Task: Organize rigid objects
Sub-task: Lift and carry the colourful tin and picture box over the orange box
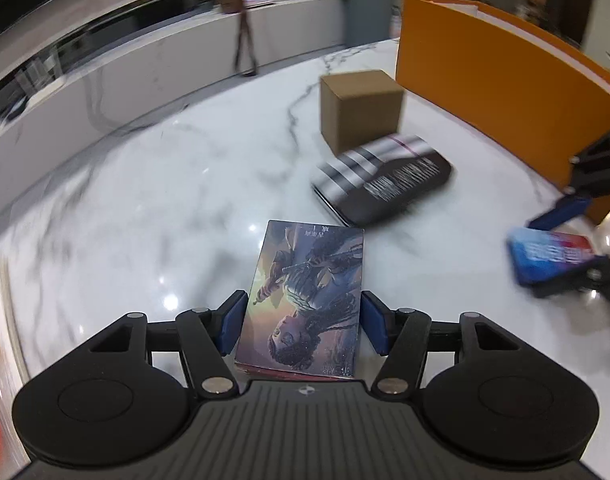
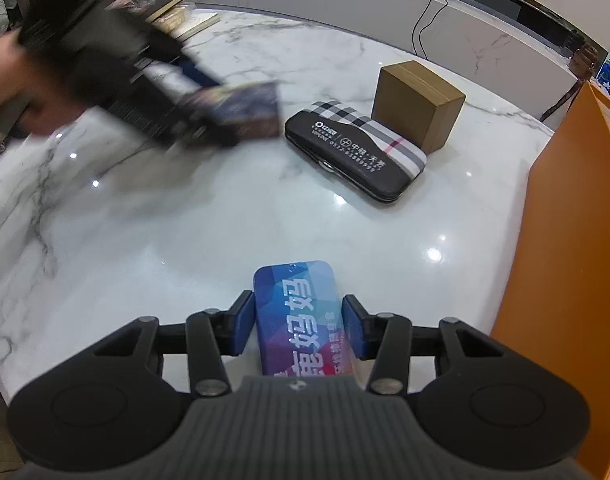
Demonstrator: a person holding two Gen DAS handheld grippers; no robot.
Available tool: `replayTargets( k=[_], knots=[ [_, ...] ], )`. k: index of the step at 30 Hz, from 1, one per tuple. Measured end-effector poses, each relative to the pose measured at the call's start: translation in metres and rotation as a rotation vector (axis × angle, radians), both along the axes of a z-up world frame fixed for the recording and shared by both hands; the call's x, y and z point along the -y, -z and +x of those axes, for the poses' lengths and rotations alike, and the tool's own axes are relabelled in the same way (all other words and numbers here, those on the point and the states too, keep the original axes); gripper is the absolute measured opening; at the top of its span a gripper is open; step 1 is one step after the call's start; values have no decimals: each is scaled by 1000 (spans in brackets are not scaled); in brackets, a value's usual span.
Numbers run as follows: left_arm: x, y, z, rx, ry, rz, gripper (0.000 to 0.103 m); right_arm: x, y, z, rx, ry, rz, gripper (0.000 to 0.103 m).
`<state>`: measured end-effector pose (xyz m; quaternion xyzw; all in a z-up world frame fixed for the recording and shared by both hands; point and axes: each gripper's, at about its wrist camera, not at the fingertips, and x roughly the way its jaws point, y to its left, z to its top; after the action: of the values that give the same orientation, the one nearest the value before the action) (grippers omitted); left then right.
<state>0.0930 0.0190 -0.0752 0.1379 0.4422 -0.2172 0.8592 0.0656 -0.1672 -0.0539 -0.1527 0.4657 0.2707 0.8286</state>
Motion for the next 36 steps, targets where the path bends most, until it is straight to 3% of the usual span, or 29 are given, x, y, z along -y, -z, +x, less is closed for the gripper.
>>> replayTargets(
  k=[7,20,36],
  knots=[
    [12,-3,-45,8,-74,-47,68,11,-15,-2,32,40,44,48],
    [4,-19,-48,95,-151,-90,67,4,-26,5,62,47,55,48],
    [9,-31,-69,118,-212,-112,67,11,-45,-3,102,55,79,46]
  ],
)
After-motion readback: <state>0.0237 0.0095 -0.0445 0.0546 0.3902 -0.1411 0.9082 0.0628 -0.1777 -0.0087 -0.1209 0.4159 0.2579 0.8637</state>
